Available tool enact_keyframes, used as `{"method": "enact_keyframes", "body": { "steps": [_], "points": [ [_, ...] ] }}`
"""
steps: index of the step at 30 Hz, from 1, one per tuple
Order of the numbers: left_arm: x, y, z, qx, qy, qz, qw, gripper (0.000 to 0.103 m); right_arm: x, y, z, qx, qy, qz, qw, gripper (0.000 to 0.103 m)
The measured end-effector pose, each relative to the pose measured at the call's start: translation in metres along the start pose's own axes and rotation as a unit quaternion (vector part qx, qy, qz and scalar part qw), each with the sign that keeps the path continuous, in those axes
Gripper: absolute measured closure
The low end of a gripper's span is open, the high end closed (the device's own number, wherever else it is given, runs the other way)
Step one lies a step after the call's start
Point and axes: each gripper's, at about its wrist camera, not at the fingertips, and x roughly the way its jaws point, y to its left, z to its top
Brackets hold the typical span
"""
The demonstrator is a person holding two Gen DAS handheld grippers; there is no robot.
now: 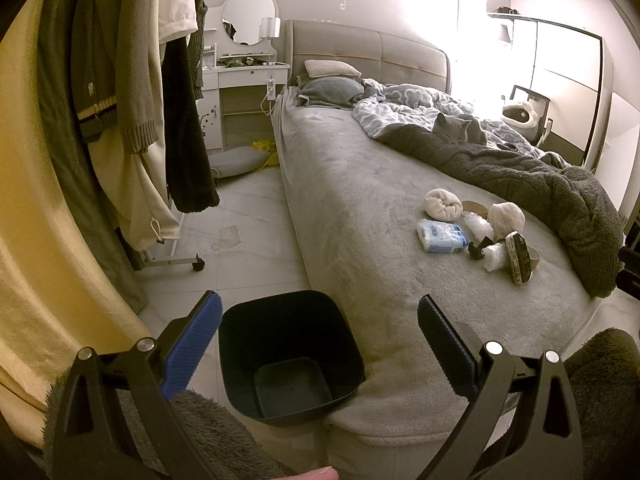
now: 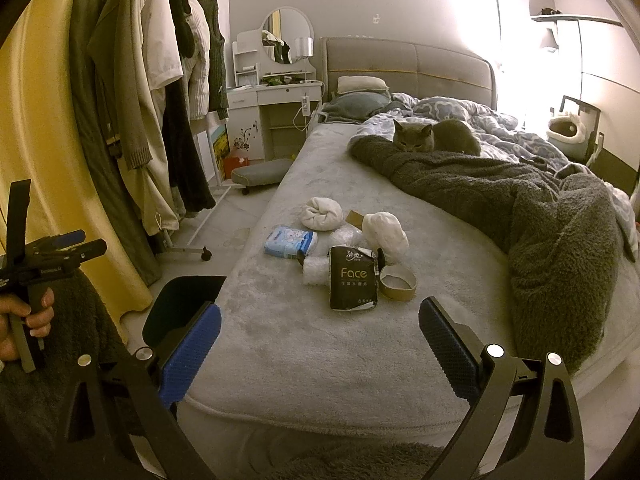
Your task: Collect trash
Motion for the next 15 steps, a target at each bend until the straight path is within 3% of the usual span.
{"method": "enact_keyframes", "body": {
  "steps": [15],
  "points": [
    [0.0004,-0.0001,0.0009,-0.001,0.001,0.0,1.0,0.003,0.0012,-0.0009,-0.0002,-0.001,0.0,0.0,1.0,0.003]
  ]
}}
